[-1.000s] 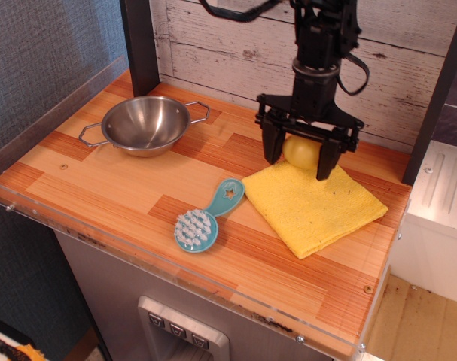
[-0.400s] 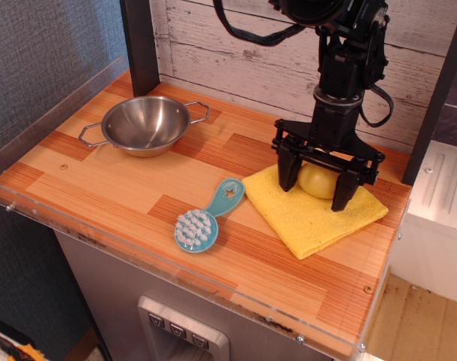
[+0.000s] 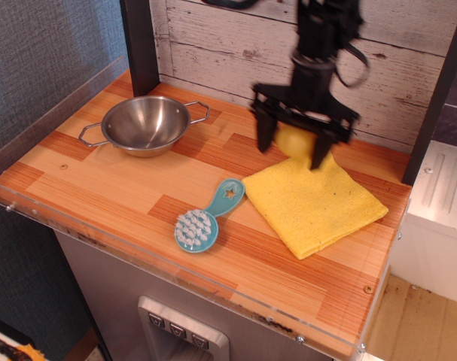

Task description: Put the potato into the pot.

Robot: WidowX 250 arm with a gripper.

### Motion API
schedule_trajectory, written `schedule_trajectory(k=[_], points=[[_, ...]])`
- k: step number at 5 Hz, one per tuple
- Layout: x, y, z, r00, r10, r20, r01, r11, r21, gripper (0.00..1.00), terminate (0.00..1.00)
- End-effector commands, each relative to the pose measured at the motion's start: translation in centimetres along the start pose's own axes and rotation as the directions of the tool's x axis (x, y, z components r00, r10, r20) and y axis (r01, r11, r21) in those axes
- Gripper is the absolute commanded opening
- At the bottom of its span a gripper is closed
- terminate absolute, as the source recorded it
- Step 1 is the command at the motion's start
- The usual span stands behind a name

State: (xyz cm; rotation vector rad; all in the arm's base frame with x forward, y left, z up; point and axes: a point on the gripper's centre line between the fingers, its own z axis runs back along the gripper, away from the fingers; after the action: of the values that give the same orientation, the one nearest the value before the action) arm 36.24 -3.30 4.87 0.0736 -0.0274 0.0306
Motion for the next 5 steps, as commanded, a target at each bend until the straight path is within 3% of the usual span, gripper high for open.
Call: schedule_trajectory(k=[1, 3, 5], points=[[0.1, 7.1, 3.7, 0.986, 0.137, 0.098, -0.142, 0.989, 0.044, 0.0, 0.0], [-2.2, 13.7, 5.3, 0.958, 0.27, 0.094, -0.271, 0.963, 0.004, 0.0, 0.0], [-2.7, 17.2, 3.2, 0.942, 0.335, 0.034, -0.335, 0.942, 0.004, 0.0, 0.0]])
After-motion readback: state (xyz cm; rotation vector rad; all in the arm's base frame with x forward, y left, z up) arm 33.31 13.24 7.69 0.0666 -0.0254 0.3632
